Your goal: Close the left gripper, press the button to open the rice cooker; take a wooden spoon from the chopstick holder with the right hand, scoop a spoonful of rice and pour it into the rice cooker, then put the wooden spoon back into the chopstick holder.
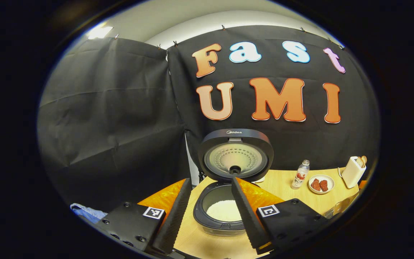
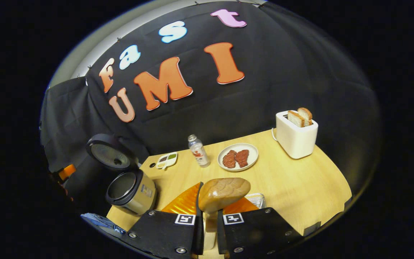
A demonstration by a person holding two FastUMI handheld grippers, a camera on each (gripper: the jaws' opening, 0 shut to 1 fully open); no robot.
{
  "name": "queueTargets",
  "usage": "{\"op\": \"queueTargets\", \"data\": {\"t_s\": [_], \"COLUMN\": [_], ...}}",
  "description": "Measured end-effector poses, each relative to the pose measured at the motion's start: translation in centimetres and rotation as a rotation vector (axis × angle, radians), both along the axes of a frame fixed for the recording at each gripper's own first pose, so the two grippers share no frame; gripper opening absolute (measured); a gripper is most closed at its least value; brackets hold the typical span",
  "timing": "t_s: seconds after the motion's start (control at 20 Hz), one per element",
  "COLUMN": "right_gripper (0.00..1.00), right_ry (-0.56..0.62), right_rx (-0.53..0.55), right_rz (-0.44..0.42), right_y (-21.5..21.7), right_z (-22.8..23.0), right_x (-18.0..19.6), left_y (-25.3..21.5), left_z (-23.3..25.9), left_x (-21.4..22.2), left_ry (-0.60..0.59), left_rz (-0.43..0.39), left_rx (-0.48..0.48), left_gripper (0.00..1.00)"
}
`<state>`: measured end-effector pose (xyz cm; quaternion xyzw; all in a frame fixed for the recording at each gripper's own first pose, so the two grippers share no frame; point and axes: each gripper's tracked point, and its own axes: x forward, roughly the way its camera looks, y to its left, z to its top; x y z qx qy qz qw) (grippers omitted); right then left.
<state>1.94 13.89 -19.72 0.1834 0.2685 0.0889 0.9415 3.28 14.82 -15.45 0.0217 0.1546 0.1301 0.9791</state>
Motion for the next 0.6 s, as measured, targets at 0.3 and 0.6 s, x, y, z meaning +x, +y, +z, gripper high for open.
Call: {"op": "queueTargets", "data": {"t_s": [0.3, 0.6], "right_gripper": [0.14, 0.14], "right_ry": [0.001, 0.016], "right_rx": [-0.116, -0.354], "right_rz": [0.153, 0.203], "right_y": [7.1, 9.5], "right_z": [-2.5, -7.5], "right_x": [-2.1, -2.8], "left_y": [1.4, 3.3], "left_z": [-1.2, -2.7], "left_x": [0.4, 0.7], "left_ry": [0.017, 0.048], "left_rz": [-0.014, -0.025], "left_rx": [-0.005, 0.008], "left_gripper": [0.80, 0.80]}}
